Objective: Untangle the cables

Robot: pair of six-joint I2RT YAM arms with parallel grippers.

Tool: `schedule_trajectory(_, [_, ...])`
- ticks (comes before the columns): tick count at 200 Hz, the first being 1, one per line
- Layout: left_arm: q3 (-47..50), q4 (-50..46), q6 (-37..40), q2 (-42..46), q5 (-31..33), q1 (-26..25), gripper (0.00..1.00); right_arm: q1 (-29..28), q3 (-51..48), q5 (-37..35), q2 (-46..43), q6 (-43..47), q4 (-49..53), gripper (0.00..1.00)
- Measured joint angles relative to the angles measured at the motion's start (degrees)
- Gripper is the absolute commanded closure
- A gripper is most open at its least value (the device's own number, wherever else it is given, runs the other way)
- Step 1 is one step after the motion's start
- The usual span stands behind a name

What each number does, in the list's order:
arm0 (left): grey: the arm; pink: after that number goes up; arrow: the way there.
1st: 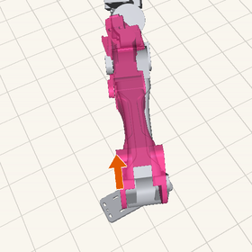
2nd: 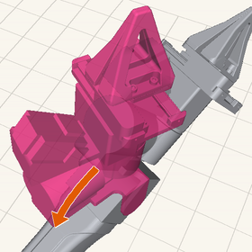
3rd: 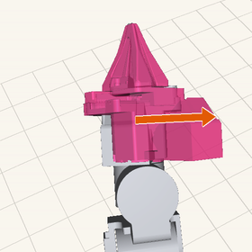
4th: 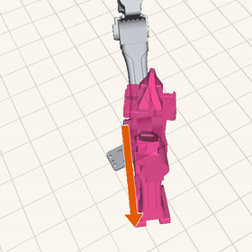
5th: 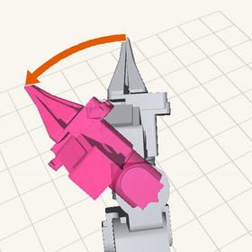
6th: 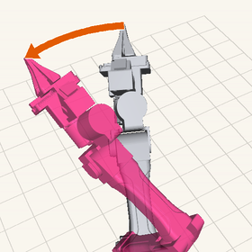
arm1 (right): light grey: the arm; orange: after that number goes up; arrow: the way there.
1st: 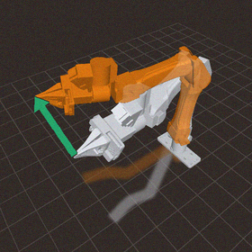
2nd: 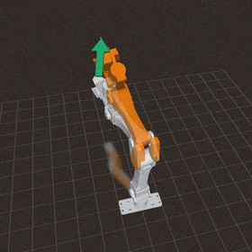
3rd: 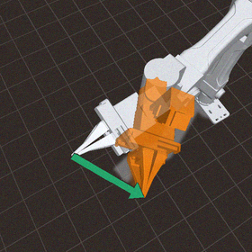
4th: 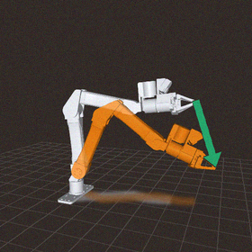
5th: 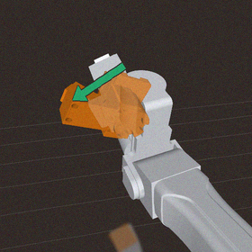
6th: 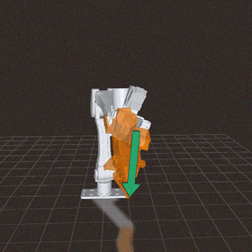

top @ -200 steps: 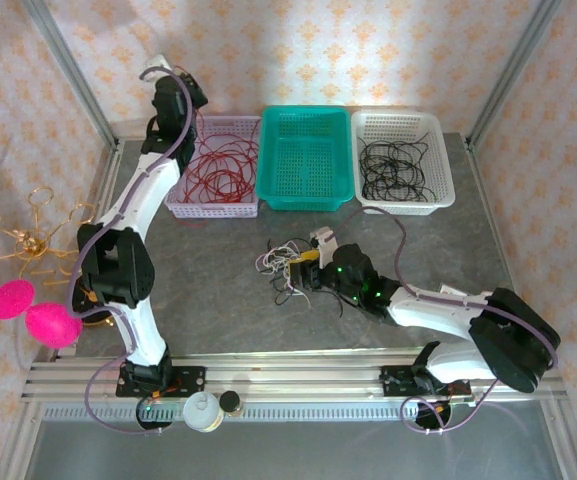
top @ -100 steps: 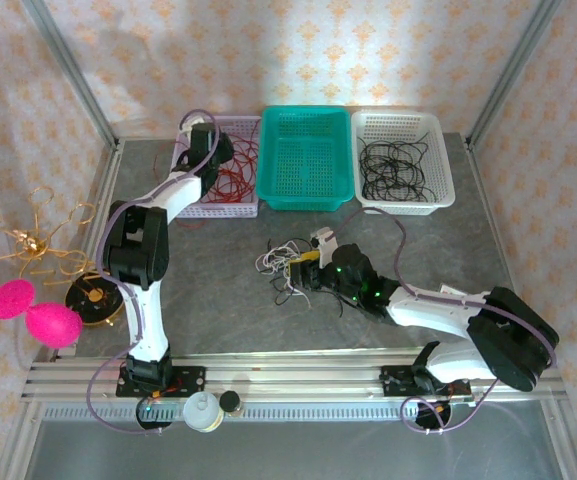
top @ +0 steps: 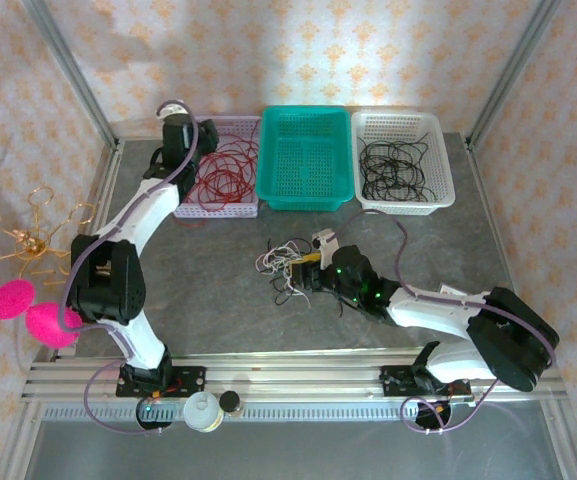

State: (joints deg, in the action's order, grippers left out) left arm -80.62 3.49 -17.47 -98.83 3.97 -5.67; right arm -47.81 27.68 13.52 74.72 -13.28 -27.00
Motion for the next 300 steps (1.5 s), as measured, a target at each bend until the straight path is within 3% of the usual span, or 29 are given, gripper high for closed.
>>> schedule_trajectory(52, [-0.2,-5.73,5.66,0.09,-2.08,6.93,0.23,0.0,-0.46,-0.09,0.02,-0.24,0.04,0.54])
schedule_trajectory(115, [-0.98,-8.33,6.03,-9.18,-8.5,18.05,0.27,0.0,0.87,0.44,5.99,-0.26,0.09,0.54])
schedule_trajectory(195, [-4.7,-9.27,2.38,-18.86,-11.43,18.91,0.24,0.0,5.99,5.2,13.66,-2.01,-0.15,0.57])
schedule_trajectory(300, [-2.73,-6.93,-3.65,-18.75,-13.75,18.67,0.36,0.0,7.23,7.15,15.63,-2.62,-0.42,0.58])
